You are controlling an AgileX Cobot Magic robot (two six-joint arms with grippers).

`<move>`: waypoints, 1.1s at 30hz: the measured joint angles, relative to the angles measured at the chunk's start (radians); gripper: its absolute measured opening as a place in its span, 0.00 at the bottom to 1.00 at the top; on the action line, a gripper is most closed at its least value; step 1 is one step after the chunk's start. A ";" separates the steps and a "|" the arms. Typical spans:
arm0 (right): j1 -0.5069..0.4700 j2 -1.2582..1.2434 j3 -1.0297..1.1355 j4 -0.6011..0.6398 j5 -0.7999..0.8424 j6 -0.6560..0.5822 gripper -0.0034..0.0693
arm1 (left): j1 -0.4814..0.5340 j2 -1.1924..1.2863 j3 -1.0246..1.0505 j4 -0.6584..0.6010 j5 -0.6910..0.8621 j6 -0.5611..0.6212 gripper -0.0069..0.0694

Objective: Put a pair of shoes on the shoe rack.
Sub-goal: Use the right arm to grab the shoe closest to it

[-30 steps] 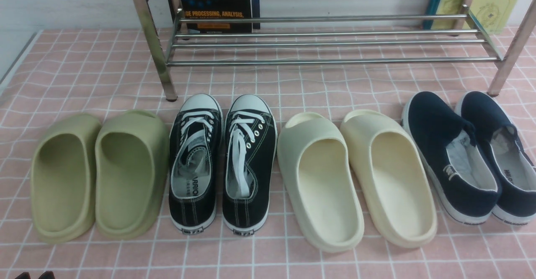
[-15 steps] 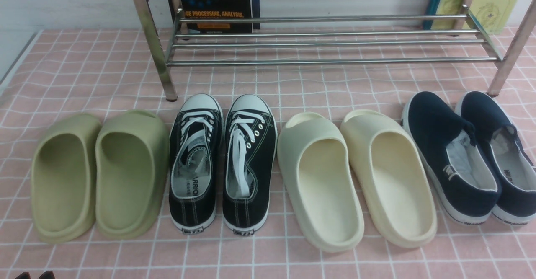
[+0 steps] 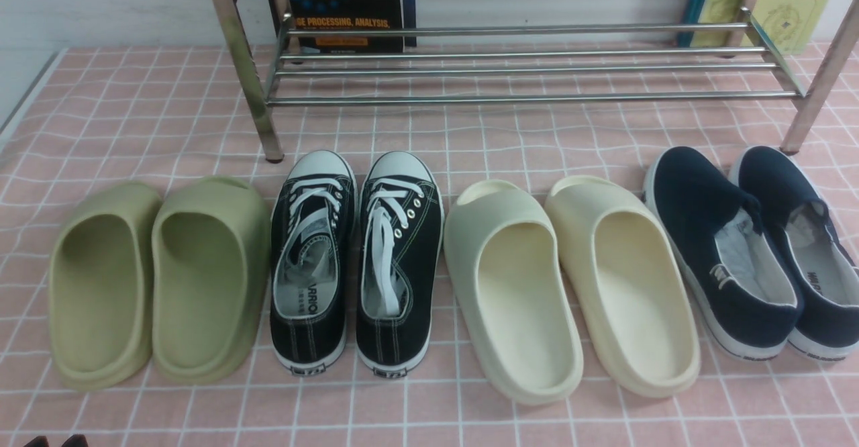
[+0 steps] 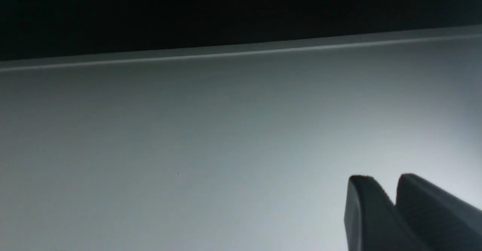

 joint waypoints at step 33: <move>0.002 1.093 -0.656 0.199 1.729 -0.079 0.05 | 0.000 0.000 0.000 0.000 0.000 0.000 0.40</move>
